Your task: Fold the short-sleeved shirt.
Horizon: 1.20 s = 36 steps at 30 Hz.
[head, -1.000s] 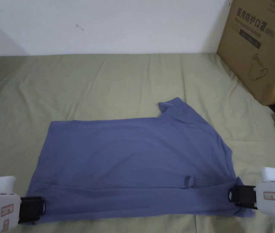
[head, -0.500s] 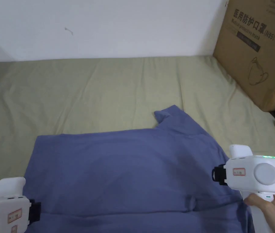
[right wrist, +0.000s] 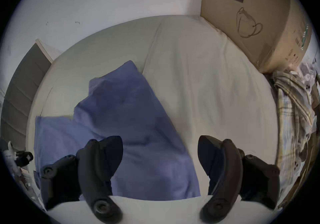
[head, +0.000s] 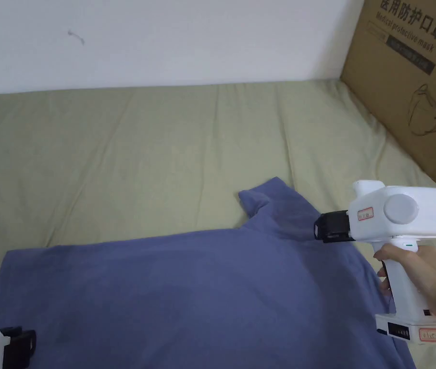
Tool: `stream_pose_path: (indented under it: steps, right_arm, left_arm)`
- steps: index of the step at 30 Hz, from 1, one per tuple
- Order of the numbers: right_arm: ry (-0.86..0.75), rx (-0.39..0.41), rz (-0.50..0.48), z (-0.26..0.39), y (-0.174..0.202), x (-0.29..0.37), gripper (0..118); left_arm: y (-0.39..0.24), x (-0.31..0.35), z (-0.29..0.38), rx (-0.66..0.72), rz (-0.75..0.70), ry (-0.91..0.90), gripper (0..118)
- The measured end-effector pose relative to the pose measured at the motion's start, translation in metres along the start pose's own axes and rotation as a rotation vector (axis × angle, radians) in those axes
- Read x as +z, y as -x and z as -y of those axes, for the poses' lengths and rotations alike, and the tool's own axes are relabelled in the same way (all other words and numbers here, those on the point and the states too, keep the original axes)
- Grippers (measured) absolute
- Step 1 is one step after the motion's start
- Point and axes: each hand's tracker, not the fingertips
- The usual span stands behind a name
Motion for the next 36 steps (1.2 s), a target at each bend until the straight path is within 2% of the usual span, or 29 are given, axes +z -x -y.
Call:
stream_pose_path:
  steps: [6,8,10,11,12,13,14,15,18,27,28,29,30,31,32,36]
  right_arm:
    - [0.075,-0.014,0.005,-0.010,-0.005,-0.041,94]
    - [0.093,-0.008,0.013,-0.010,-0.001,-0.049,86]
    - [0.066,0.090,0.062,-0.006,0.007,-0.044,53]
    - [0.048,0.122,0.082,-0.006,0.011,-0.037,14]
    - [0.029,0.127,0.074,-0.006,0.013,-0.031,14]
    - [0.027,0.107,0.015,-0.007,0.012,-0.029,2]
    - [0.032,0.041,-0.007,-0.004,0.012,-0.029,2]
    - [0.063,0.063,-0.037,-0.001,0.014,-0.033,2]
    - [0.066,0.116,0.005,0.004,0.023,-0.033,2]
    - [0.023,0.102,0.010,-0.010,0.021,-0.014,2]
    - [0.026,0.096,0.010,-0.010,0.019,-0.015,2]
    - [0.027,0.083,0.009,-0.008,0.016,-0.016,2]
    - [0.027,0.075,0.004,-0.006,0.014,-0.017,2]
    - [0.028,0.069,0.002,-0.012,0.012,-0.016,2]
    - [0.028,0.063,0.001,-0.012,0.011,-0.017,2]
    - [0.039,0.076,0.004,-0.010,0.013,-0.018,2]
  left_arm:
    - [-0.002,-0.013,-0.010,0.010,-0.003,0.013,0]
    - [-0.002,-0.016,-0.011,0.010,-0.001,0.015,0]
    - [0.000,-0.016,-0.012,0.015,-0.003,0.018,0]
    - [0.001,-0.016,-0.012,0.018,-0.002,0.019,0]
    - [0.002,-0.016,-0.012,0.023,-0.003,0.020,0]
    - [0.004,-0.016,-0.013,0.026,-0.003,0.019,0]
    - [0.006,-0.016,-0.013,0.029,-0.004,0.019,0]
    - [0.007,-0.016,-0.014,0.037,-0.009,0.018,0]
    - [0.016,-0.011,-0.015,0.063,-0.001,0.010,0]
    - [0.041,-0.028,-0.060,0.068,0.005,-0.004,2]
    - [0.045,-0.032,-0.068,0.082,0.008,-0.017,14]
    - [0.051,-0.038,-0.078,0.116,0.007,-0.038,38]
    - [0.056,-0.046,-0.089,0.120,-0.005,-0.038,69]
    - [0.060,-0.052,-0.098,0.120,-0.002,-0.034,88]
    - [0.065,-0.062,-0.109,0.136,0.004,-0.028,99]
    - [0.075,-0.091,-0.131,0.163,-0.018,0.007,98]
